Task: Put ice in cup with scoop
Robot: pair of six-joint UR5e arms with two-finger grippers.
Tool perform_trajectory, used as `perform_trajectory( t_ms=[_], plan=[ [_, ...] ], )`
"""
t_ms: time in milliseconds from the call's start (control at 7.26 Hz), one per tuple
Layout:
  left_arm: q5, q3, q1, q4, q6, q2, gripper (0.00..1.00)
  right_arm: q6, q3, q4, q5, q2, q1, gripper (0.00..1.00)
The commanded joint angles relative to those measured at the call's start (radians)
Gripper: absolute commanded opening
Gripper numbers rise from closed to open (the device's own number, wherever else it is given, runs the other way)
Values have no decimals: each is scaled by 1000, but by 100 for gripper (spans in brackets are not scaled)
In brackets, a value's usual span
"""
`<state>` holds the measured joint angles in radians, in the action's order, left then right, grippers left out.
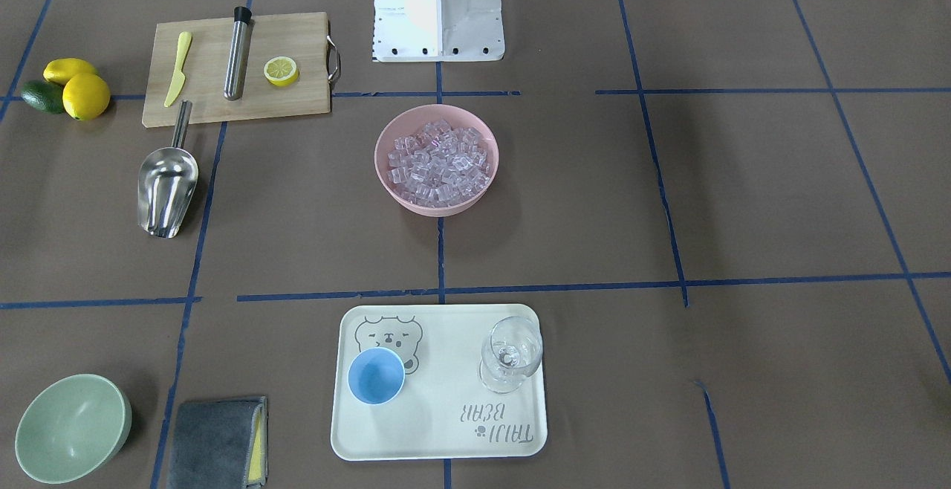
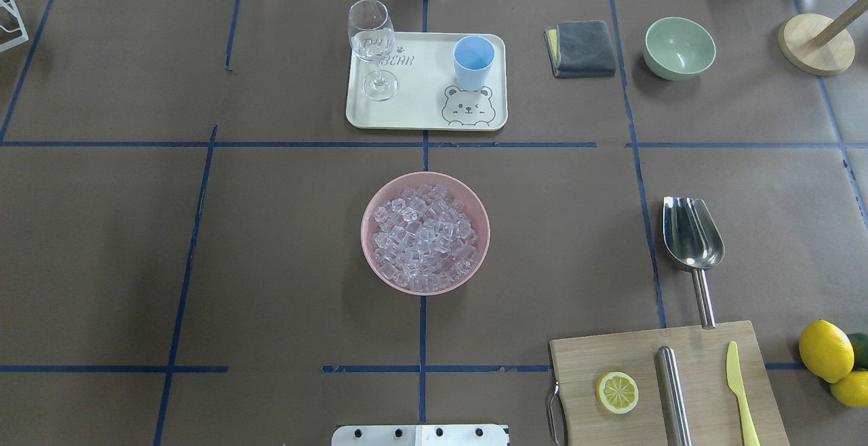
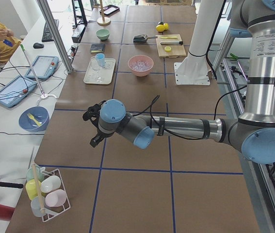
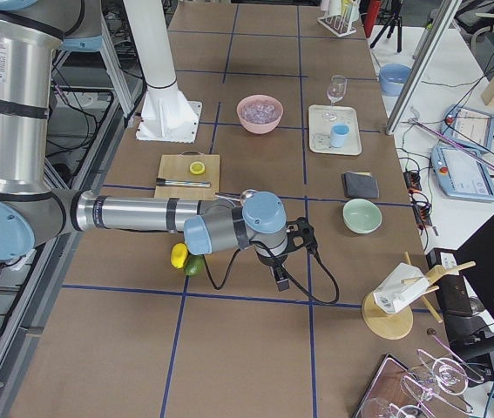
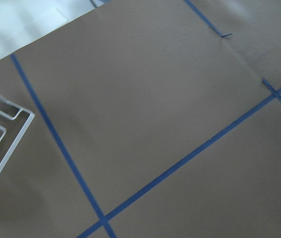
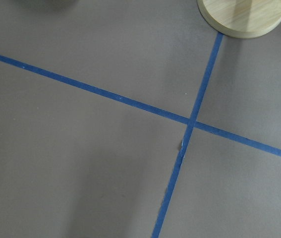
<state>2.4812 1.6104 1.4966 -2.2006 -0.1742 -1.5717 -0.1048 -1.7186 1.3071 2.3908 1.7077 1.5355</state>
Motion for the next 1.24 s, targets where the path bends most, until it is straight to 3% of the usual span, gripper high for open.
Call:
perform_trajectory(
  t_ms=[0,551,827,965,1102],
  plan=[
    [-8,-3,-211,-251,-4,-43,100,69,-6,-2,4,-46,-38,100],
    [-10,-9,-458,-326,-2,-152,100,134,-13,-5,5,-77,-158,100],
    [-13,-68,-590,-396,5,-230,100,172,-36,-5,4,-77,-172,100],
    [-68,-88,-655,-413,22,-279,100,222,-57,-5,4,-76,-176,100],
    [-182,-87,-744,-418,75,-307,100,275,-90,-2,-7,-63,-182,100]
  ],
)
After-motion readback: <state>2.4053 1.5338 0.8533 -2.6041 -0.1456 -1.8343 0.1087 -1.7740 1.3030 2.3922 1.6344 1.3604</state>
